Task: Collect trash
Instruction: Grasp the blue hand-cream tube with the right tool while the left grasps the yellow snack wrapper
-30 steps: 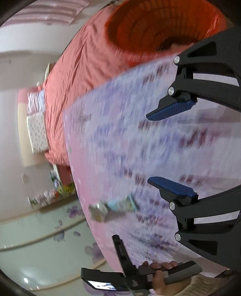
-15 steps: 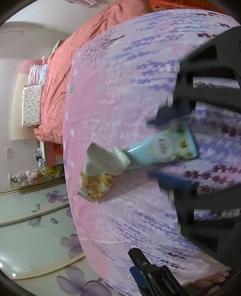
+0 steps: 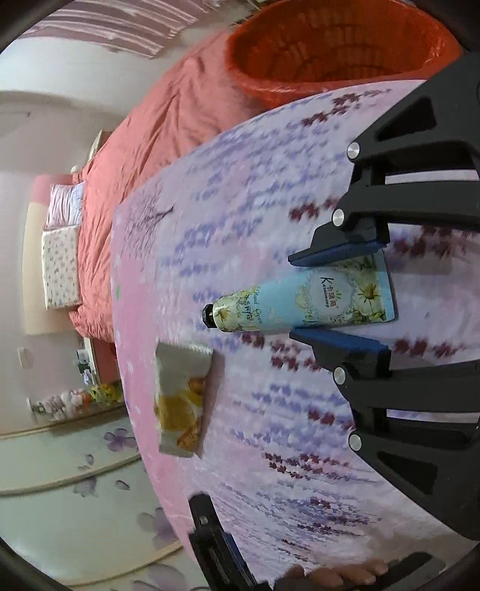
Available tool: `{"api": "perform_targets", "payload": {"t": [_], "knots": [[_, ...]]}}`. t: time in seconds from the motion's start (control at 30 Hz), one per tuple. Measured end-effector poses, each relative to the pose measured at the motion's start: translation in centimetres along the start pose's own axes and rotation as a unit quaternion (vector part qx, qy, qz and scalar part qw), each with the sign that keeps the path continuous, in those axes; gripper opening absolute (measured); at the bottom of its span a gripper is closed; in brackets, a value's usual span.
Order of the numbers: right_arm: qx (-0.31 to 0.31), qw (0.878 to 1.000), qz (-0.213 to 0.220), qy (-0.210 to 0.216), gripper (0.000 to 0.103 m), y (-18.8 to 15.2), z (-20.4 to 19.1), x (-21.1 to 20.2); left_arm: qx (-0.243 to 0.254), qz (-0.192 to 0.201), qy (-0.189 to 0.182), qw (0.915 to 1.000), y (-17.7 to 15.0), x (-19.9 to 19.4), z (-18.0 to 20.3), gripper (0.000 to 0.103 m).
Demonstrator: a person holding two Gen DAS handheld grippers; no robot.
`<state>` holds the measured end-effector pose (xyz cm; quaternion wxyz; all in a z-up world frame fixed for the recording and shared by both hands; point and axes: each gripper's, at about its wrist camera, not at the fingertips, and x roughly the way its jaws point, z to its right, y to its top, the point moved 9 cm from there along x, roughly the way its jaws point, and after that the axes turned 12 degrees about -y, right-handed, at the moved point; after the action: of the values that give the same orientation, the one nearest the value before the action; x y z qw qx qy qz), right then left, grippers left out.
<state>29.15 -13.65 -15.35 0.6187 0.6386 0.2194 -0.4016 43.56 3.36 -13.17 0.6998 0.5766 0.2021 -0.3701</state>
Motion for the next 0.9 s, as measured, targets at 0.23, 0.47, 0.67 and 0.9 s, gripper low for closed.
{"api": "perform_targets", "payload": {"t": [0.23,0.47,0.67,0.9], "knots": [[0.023,1.000,-0.004,0.002,0.035,-0.4,0.7,0.1,0.029,-0.023,0.004,0.9993,1.9,3.9,5.6,0.092],[0.035,0.999,-0.005,0.017,0.036,-0.5,0.9,0.0,0.041,-0.050,0.095,0.9933,3.9,8.4,8.0,0.097],[0.035,0.999,-0.005,0.018,0.036,-0.7,1.3,0.1,0.094,-0.080,0.146,0.9816,2.1,9.1,7.5,0.097],[0.034,0.999,-0.005,0.017,0.036,-0.7,1.3,0.0,0.091,-0.068,0.078,0.9905,-0.8,5.3,4.8,0.096]]}}
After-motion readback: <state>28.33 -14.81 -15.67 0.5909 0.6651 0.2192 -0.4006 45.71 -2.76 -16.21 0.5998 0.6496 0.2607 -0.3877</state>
